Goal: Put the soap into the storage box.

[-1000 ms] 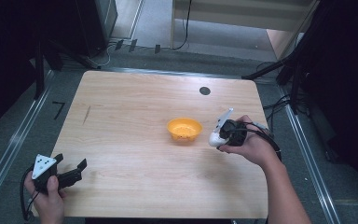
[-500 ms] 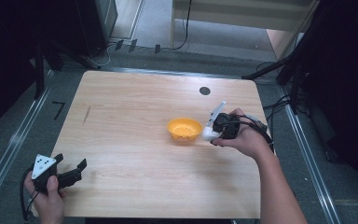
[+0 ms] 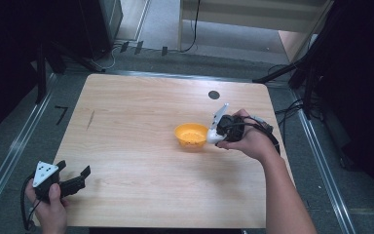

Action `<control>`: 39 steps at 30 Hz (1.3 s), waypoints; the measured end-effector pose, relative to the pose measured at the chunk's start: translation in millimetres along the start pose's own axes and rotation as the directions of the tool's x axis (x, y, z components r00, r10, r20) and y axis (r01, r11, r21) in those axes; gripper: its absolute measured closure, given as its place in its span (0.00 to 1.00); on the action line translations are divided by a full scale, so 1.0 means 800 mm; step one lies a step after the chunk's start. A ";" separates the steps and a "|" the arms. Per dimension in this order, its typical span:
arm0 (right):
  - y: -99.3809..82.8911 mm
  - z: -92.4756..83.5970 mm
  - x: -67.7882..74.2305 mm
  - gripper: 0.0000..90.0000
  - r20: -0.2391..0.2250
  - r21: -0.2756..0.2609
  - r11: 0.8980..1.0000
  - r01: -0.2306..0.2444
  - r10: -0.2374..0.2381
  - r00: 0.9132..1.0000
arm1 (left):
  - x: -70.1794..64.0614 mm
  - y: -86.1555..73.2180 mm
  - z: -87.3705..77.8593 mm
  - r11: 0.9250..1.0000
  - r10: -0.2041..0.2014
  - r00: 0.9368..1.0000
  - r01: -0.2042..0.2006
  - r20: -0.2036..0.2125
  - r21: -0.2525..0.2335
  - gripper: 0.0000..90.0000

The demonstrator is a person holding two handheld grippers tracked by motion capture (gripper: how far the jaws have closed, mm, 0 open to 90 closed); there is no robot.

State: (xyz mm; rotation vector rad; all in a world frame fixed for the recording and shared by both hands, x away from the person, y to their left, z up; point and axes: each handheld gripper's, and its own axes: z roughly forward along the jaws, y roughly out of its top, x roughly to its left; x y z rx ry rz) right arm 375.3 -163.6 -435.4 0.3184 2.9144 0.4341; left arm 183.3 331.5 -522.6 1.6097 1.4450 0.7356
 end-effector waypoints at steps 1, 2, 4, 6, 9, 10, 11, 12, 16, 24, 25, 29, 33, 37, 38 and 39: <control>0.001 0.000 0.000 0.57 -0.005 -0.001 1.000 0.002 -0.002 1.000 | 0.000 0.000 0.000 1.000 0.000 1.000 0.000 0.000 0.000 0.10; 0.003 0.001 -0.001 0.57 -0.007 -0.002 1.000 0.003 -0.004 1.000 | 0.000 0.000 0.000 1.000 -0.001 1.000 0.001 0.001 -0.001 0.10; 0.005 0.001 -0.002 0.57 -0.003 -0.003 1.000 0.015 -0.015 1.000 | 0.000 0.000 0.000 1.000 -0.002 1.000 0.002 0.001 -0.001 0.10; 0.009 0.001 -0.002 0.57 -0.008 -0.006 1.000 0.012 -0.012 1.000 | 0.000 0.000 0.000 1.000 -0.002 1.000 0.002 0.001 -0.001 0.10; 0.015 0.002 -0.003 0.57 -0.005 -0.008 1.000 0.027 -0.027 1.000 | 0.000 0.000 0.000 1.000 -0.002 1.000 0.002 0.001 -0.002 0.10; 0.015 0.002 -0.003 0.57 -0.005 -0.008 1.000 0.027 -0.027 1.000 | 0.000 0.000 0.000 1.000 -0.003 1.000 0.003 0.002 -0.002 0.10; 0.016 0.002 -0.003 0.57 -0.009 -0.010 1.000 0.020 -0.020 1.000 | 0.000 0.000 0.000 1.000 -0.003 1.000 0.003 0.002 -0.001 0.10; 0.018 0.002 -0.003 0.57 -0.008 -0.011 1.000 0.026 -0.027 1.000 | 0.000 0.000 0.000 1.000 -0.003 1.000 0.003 0.003 -0.001 0.10; 0.024 0.003 -0.004 0.57 -0.007 -0.010 0.999 0.032 -0.032 0.999 | 0.001 0.000 0.000 1.000 -0.004 1.000 0.004 0.003 -0.001 0.10; 0.041 0.005 -0.006 0.57 -0.002 -0.010 0.998 0.063 -0.063 0.998 | 0.001 0.000 0.000 1.000 -0.006 1.000 0.006 0.004 -0.003 0.10; 0.043 0.005 -0.006 0.57 0.001 -0.007 0.998 0.063 -0.063 0.998 | 0.001 0.000 0.000 1.000 -0.006 1.000 0.006 0.004 -0.003 0.10; 0.055 0.005 -0.008 0.57 0.001 -0.013 0.997 0.082 -0.082 0.997 | 0.001 0.000 0.000 1.000 -0.006 1.000 0.006 0.004 -0.002 0.10; 0.061 0.006 -0.008 0.57 0.002 -0.013 0.996 0.083 -0.083 0.997 | 0.001 0.000 0.000 1.000 -0.008 1.000 0.008 0.005 -0.001 0.10; 0.069 0.010 -0.009 0.57 -0.002 -0.013 0.995 0.095 -0.095 0.995 | 0.001 0.000 0.000 1.000 -0.009 1.000 0.009 0.004 0.000 0.10; 0.071 0.011 -0.008 0.57 -0.004 -0.012 0.996 0.091 -0.092 0.996 | 0.001 0.000 0.000 1.000 -0.009 1.000 0.009 0.004 0.000 0.10; 0.073 0.012 -0.009 0.57 -0.003 -0.015 0.995 0.100 -0.100 0.995 | 0.001 0.000 0.000 1.000 -0.009 1.000 0.009 0.003 0.000 0.10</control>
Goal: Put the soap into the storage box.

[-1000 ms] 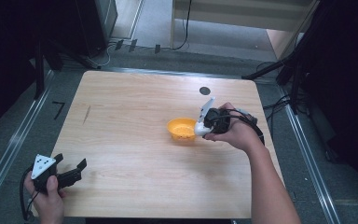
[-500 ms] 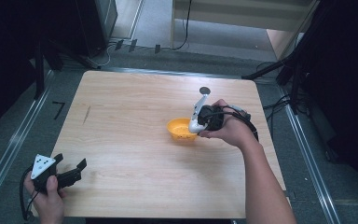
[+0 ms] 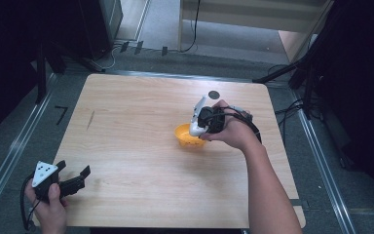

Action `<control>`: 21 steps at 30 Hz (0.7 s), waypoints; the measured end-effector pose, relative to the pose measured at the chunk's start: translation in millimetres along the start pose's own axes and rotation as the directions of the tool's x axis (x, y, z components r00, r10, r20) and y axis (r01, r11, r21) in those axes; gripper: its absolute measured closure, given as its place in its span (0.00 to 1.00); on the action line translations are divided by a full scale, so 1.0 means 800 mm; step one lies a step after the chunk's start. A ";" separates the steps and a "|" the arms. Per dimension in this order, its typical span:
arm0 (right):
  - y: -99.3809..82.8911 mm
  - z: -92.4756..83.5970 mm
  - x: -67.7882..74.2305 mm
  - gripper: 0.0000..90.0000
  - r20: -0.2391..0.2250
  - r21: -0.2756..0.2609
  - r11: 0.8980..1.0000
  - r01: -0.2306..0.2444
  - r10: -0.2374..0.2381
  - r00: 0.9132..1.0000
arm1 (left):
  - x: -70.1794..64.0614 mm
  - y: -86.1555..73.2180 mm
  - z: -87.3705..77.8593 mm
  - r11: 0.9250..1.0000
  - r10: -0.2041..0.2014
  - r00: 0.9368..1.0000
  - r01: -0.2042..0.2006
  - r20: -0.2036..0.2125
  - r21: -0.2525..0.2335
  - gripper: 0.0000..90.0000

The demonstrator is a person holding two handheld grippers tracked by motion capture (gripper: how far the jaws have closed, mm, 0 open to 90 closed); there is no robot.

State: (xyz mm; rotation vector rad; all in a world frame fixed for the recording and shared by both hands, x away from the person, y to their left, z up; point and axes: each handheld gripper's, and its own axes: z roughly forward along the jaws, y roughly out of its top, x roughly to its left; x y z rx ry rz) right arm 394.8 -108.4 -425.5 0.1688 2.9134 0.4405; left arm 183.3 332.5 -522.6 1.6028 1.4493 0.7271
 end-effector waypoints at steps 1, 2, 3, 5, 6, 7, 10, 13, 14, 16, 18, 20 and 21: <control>0.002 0.001 0.000 0.57 0.000 0.002 1.000 0.000 0.000 1.000 | 0.000 0.000 0.000 1.000 0.000 1.000 0.000 0.000 0.000 0.10; 0.003 0.002 0.000 0.57 -0.003 0.001 1.000 0.001 -0.001 1.000 | 0.000 0.000 0.000 1.000 -0.001 1.000 0.001 0.001 0.000 0.10; 0.004 0.003 0.000 0.57 -0.001 0.001 1.000 0.006 -0.006 1.000 | 0.000 0.000 0.000 1.000 -0.001 1.000 0.001 0.001 0.000 0.10; 0.008 0.005 0.000 0.57 -0.005 -0.002 1.000 0.001 -0.001 1.000 | 0.000 0.000 0.000 1.000 -0.003 1.000 0.003 0.001 0.000 0.10; 0.009 0.006 0.000 0.57 -0.006 0.001 1.000 0.013 -0.013 1.000 | 0.000 0.000 0.000 1.000 -0.002 1.000 0.002 0.002 0.000 0.10; 0.011 0.008 0.000 0.57 -0.007 -0.003 1.000 0.013 -0.013 1.000 | 0.000 0.000 0.000 1.000 -0.002 1.000 0.002 0.001 0.000 0.10; 0.015 0.011 -0.001 0.57 -0.004 -0.007 1.000 0.016 -0.016 1.000 | 0.000 0.000 0.000 1.000 -0.001 1.000 0.001 0.002 -0.001 0.10; 0.018 0.015 -0.002 0.57 0.000 -0.009 1.000 0.028 -0.028 1.000 | 0.000 0.000 0.000 1.000 -0.003 1.000 0.003 0.002 0.000 0.10; 0.019 0.016 -0.002 0.57 0.002 -0.008 0.999 0.032 -0.032 0.999 | 0.000 0.000 0.000 1.000 -0.002 1.000 0.002 0.002 0.000 0.10; 0.020 0.018 -0.002 0.57 0.001 -0.001 0.999 0.033 -0.033 0.999 | 0.000 0.000 0.000 1.000 -0.003 1.000 0.003 0.002 0.000 0.10; 0.022 0.022 -0.003 0.57 -0.002 -0.007 0.999 0.042 -0.043 0.999 | 0.000 0.000 0.000 1.000 -0.004 1.000 0.004 0.003 -0.001 0.10; 0.023 0.025 -0.003 0.57 -0.009 -0.003 0.999 0.050 -0.050 0.999 | 0.000 0.000 0.000 1.000 -0.005 1.000 0.005 0.003 -0.002 0.10; 0.023 0.026 -0.003 0.57 -0.010 0.001 0.999 0.053 -0.053 0.999 | 0.000 0.000 0.000 1.000 -0.006 1.000 0.006 0.003 -0.003 0.10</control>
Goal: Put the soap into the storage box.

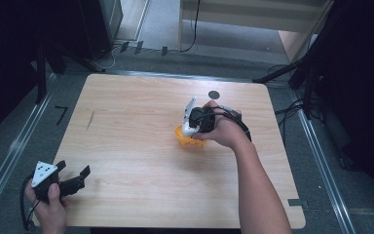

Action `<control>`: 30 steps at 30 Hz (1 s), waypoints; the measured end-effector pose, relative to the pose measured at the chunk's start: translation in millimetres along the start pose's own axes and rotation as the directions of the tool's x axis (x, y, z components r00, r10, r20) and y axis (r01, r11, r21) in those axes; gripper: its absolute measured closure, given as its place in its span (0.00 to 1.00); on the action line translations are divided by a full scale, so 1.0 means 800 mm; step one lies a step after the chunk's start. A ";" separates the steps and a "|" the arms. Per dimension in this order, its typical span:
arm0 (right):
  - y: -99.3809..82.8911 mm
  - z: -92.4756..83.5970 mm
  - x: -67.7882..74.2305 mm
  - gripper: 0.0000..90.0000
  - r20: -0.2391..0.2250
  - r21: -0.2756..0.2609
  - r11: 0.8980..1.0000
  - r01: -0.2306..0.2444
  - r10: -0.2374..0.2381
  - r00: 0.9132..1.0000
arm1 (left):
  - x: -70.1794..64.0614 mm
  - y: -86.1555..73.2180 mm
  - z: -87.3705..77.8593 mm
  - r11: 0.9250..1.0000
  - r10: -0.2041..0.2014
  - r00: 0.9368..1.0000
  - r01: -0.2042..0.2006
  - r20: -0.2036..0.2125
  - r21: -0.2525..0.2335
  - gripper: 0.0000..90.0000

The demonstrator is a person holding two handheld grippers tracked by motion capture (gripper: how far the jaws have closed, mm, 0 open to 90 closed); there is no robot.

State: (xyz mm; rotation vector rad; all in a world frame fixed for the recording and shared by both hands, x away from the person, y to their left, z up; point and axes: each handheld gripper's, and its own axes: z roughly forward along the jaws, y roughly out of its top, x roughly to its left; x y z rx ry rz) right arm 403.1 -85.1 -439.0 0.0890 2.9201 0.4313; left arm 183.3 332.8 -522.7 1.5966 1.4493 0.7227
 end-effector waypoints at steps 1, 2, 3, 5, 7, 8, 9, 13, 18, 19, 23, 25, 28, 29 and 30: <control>0.001 0.002 0.000 0.57 -0.001 0.003 1.000 0.002 -0.002 1.000 | 0.000 0.000 0.000 1.000 0.000 1.000 0.000 0.000 -0.001 0.10; 0.001 0.003 0.000 0.57 0.006 0.002 1.000 0.006 -0.006 1.000 | 0.000 0.000 0.000 1.000 -0.001 1.000 0.001 0.000 -0.001 0.10; 0.001 0.005 -0.001 0.57 0.006 0.001 1.000 0.014 -0.014 1.000 | 0.000 0.000 0.000 1.000 -0.001 1.000 0.001 0.000 -0.002 0.10; 0.002 0.007 -0.001 0.57 0.009 0.008 1.000 0.016 -0.016 1.000 | 0.000 0.000 0.000 1.000 -0.002 1.000 0.002 0.000 -0.002 0.10; 0.002 0.009 -0.001 0.57 0.010 0.010 1.000 0.025 -0.025 1.000 | 0.000 0.000 0.000 1.000 -0.001 1.000 0.001 0.000 -0.001 0.10; 0.002 0.010 -0.002 0.57 0.009 0.010 1.000 0.030 -0.030 1.000 | 0.000 0.000 0.000 1.000 -0.001 1.000 0.001 0.000 -0.001 0.10; 0.002 0.011 -0.002 0.57 0.013 0.011 0.999 0.037 -0.037 0.999 | 0.000 0.000 0.000 1.000 -0.001 1.000 0.001 0.000 -0.001 0.10; 0.002 0.015 -0.003 0.57 0.017 0.019 0.999 0.044 -0.045 0.999 | 0.000 0.000 0.000 1.000 -0.001 1.000 0.001 0.000 -0.001 0.10; 0.001 0.022 -0.004 0.57 0.019 0.025 0.998 0.055 -0.056 0.998 | 0.000 0.000 0.000 1.000 -0.001 1.000 0.001 0.001 -0.001 0.10; 0.001 0.023 -0.005 0.57 0.021 0.027 0.998 0.058 -0.058 0.998 | 0.000 0.000 0.000 1.000 0.000 1.000 0.000 0.001 -0.001 0.10; 0.002 0.028 -0.005 0.57 0.015 0.031 0.998 0.058 -0.058 0.998 | 0.000 0.000 0.000 1.000 -0.001 1.000 0.001 0.001 -0.001 0.10; 0.002 0.029 -0.004 0.57 0.017 0.034 0.998 0.054 -0.054 0.998 | 0.000 0.000 0.000 1.000 0.000 1.000 0.000 0.000 -0.001 0.10; 0.003 0.032 -0.004 0.57 0.015 0.036 0.998 0.057 -0.058 0.998 | 0.000 0.000 0.000 1.000 -0.001 1.000 0.001 0.001 -0.001 0.10; 0.003 0.034 -0.004 0.57 0.013 0.036 0.998 0.055 -0.056 0.998 | 0.000 0.000 0.000 1.000 -0.001 1.000 0.001 0.001 -0.001 0.10; 0.003 0.035 -0.005 0.57 0.011 0.037 0.997 0.065 -0.066 0.998 | 0.000 0.000 0.000 1.000 -0.001 1.000 0.001 0.001 -0.002 0.10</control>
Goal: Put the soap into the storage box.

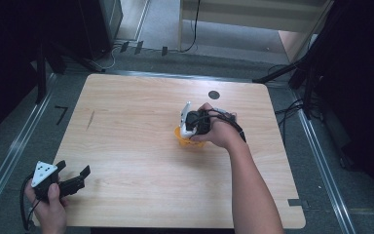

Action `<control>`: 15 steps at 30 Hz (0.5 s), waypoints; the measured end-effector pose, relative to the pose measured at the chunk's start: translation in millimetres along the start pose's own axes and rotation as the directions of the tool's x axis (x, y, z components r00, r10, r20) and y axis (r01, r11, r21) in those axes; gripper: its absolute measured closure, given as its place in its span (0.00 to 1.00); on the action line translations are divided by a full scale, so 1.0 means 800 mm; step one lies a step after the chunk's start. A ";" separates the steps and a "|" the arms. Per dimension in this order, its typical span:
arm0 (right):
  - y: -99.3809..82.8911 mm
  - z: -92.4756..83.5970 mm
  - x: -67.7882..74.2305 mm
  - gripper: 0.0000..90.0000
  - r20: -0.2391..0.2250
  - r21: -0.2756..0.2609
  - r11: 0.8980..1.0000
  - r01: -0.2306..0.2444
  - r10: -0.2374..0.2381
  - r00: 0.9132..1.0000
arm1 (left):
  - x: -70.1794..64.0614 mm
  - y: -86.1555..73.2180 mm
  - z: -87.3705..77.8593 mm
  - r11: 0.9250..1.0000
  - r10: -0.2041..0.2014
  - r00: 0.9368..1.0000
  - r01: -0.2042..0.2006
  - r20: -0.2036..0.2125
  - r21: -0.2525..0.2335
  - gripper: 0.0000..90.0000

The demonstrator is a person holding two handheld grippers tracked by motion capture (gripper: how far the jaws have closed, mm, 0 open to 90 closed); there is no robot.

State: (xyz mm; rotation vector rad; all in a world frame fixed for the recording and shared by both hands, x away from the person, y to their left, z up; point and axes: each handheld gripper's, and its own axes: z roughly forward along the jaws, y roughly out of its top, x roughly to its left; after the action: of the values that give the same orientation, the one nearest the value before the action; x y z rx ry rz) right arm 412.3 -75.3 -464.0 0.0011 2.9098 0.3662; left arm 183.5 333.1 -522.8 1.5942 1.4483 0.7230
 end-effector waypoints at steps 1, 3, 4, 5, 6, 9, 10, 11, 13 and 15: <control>0.000 0.001 0.000 0.57 0.000 0.002 1.000 -0.004 0.004 1.000 | 0.000 0.000 0.000 1.000 -0.001 1.000 0.001 0.001 -0.002 0.10; -0.001 0.003 0.000 0.56 0.001 0.002 1.000 -0.005 0.005 1.000 | 0.000 0.000 0.000 1.000 -0.001 1.000 0.001 0.001 -0.002 0.10; -0.001 0.003 0.000 0.57 0.000 0.002 1.000 -0.007 0.007 1.000 | 0.000 0.000 0.000 1.000 -0.001 1.000 0.001 0.001 -0.002 0.10; -0.002 0.004 -0.001 0.57 0.001 0.003 1.000 -0.002 0.002 1.000 | 0.000 0.000 0.000 1.000 -0.001 1.000 0.001 0.001 -0.003 0.10; -0.002 0.004 -0.001 0.56 0.001 0.003 1.000 -0.004 0.004 1.000 | 0.000 0.000 0.000 1.000 -0.001 1.000 0.001 0.001 -0.002 0.10; -0.003 0.004 -0.001 0.56 -0.019 0.008 1.000 -0.015 0.015 1.000 | 0.000 0.000 0.000 1.000 0.000 1.000 0.000 0.000 -0.003 0.10; -0.003 0.005 0.000 0.56 -0.021 0.008 1.000 -0.008 0.008 1.000 | 0.000 0.000 0.000 1.000 0.000 1.000 0.000 0.000 -0.002 0.10; -0.003 0.005 0.000 0.56 -0.021 0.016 1.000 -0.002 0.002 1.000 | 0.000 0.000 0.000 1.000 0.000 1.000 0.000 0.000 -0.002 0.10; -0.004 0.006 0.000 0.54 -0.013 0.027 1.000 -0.001 0.001 1.000 | 0.000 0.000 0.000 1.000 0.000 1.000 0.000 0.000 -0.002 0.10; -0.005 0.002 -0.002 0.50 -0.008 0.010 1.000 -0.022 0.022 1.000 | 0.000 0.000 0.000 1.000 0.001 1.000 -0.001 0.000 -0.002 0.10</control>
State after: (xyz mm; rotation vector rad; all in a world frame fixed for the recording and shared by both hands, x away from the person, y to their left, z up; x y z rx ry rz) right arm 413.9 -79.0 -466.2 0.0330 2.9215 0.3565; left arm 183.5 332.9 -522.7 1.5937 1.4462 0.7245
